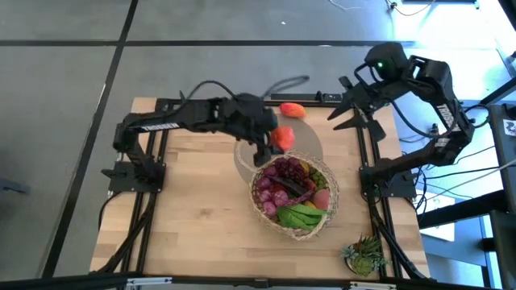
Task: Build produce basket
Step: Put the orange tangerine into the brown basket
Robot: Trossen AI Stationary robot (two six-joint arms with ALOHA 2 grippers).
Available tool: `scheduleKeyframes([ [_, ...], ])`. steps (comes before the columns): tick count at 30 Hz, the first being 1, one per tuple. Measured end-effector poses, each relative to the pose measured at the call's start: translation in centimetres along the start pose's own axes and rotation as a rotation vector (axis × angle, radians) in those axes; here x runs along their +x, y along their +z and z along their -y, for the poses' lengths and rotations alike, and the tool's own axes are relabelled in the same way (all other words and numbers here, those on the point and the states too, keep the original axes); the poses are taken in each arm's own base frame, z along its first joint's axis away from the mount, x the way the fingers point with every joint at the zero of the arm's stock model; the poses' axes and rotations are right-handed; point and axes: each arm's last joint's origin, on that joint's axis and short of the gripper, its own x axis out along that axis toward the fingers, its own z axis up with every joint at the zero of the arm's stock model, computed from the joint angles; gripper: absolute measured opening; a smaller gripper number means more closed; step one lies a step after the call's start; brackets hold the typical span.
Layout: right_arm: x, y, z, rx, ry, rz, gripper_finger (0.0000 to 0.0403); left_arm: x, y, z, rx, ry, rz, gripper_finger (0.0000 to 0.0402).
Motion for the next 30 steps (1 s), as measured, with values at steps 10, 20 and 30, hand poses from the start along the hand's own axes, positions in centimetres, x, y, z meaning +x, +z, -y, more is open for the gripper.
scheduleKeyframes([
  [10, 0.6, 0.0, -1.6, 0.017, 0.132, -0.013, 0.0147, 3.1, -1.7, 2.0, 0.023, -0.047, -0.089, 0.0324],
  [20, 1.1, 0.7, -2.7, 0.047, 0.186, -0.005, 0.0147, 6.5, -3.5, 3.8, 0.02, -0.075, -0.151, 0.0324],
  [30, 1.6, 1.0, -3.3, -0.015, 0.223, 0.004, 0.0147, 12.1, -6.2, 4.4, 0.02, -0.174, -0.215, 0.0324],
])
